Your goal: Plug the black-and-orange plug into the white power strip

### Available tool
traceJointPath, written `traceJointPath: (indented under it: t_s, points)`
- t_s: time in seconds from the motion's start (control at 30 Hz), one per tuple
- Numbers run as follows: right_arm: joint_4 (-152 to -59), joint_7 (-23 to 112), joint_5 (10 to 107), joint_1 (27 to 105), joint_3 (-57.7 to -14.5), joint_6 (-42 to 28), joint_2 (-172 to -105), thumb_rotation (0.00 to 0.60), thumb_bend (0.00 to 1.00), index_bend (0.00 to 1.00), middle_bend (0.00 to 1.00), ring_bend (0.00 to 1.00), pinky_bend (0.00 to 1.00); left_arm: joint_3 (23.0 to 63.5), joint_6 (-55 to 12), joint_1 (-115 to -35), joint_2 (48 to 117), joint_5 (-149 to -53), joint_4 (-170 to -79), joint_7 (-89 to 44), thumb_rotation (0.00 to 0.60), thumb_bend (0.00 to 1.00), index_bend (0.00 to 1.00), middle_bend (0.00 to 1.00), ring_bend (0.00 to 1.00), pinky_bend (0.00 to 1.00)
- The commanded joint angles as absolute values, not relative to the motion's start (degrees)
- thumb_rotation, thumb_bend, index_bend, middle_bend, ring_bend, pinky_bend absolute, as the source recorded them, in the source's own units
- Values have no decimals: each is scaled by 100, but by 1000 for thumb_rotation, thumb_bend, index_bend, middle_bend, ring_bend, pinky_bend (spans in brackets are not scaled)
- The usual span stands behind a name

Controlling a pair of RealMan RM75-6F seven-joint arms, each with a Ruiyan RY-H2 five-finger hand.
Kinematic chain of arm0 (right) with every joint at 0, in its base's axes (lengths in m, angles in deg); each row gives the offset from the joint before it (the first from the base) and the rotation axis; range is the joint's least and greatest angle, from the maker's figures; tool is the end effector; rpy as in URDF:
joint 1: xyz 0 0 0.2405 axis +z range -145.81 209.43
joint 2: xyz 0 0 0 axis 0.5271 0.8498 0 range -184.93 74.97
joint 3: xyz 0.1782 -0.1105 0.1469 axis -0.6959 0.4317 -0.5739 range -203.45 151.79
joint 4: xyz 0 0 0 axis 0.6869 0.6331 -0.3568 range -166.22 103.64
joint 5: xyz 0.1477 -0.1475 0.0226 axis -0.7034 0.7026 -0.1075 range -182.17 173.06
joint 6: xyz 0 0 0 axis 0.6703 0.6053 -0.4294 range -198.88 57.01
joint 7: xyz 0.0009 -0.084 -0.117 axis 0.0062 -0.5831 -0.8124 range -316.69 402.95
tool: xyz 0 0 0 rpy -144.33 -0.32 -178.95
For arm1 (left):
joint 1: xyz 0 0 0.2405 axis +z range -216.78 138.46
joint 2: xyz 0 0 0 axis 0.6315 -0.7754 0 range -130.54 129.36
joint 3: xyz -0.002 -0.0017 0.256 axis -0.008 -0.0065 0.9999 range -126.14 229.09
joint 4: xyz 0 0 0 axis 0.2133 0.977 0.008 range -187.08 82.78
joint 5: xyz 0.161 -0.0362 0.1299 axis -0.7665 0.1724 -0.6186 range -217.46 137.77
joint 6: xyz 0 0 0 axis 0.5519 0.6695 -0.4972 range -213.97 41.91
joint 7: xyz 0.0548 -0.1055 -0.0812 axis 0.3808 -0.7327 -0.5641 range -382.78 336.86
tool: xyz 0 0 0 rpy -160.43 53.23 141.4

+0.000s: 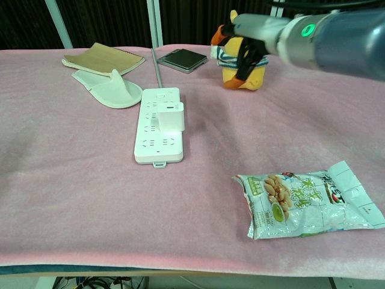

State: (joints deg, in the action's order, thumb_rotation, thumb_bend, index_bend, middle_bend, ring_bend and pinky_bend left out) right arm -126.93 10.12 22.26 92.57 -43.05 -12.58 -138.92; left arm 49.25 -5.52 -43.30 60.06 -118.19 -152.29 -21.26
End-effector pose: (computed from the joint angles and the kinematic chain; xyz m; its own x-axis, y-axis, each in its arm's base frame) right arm -0.0550 -0.3851 0.0122 0.3304 -0.3266 0.8855 -0.9376 -0.2215 0.2682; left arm -0.3129 0.1711 0.1596 0.3318 0.1060 0.9374 0.9309 0.1243 -0.3435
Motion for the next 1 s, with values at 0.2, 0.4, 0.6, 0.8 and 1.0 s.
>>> traceJointPath:
  t_s: [0.2,0.4,0.6,0.8,1.0]
  points:
    - [-13683,2104,4589,7380,-3125,-130,-12144,600,153,153,88,305,226,4909,-480,-4313,6053,-11813,-15247,-2011,600,272,109,14,0,0]
    - [-13836,3248,6058,6129,-2239,541,-11527,600,150,141,88,300,212,4907,-385,-4285,6085,-11853,-15255,-1920,600,272,109,13,0,0]
    - [-13032,3725,7278,4749,-1536,1857,-11819,600,130,129,87,288,206,4936,-268,-4265,6083,-12053,-15208,-1919,600,271,106,12,0,0]
    - [-12430,3970,7559,4397,-1618,2234,-12202,600,130,129,88,288,206,4962,-192,-4239,6101,-12160,-15207,-1921,600,270,105,12,0,0]
    - [-11695,4471,7675,4245,-1925,2364,-12565,600,129,129,88,289,206,5105,-47,-4166,6115,-12468,-15275,-1780,600,270,105,12,0,0]
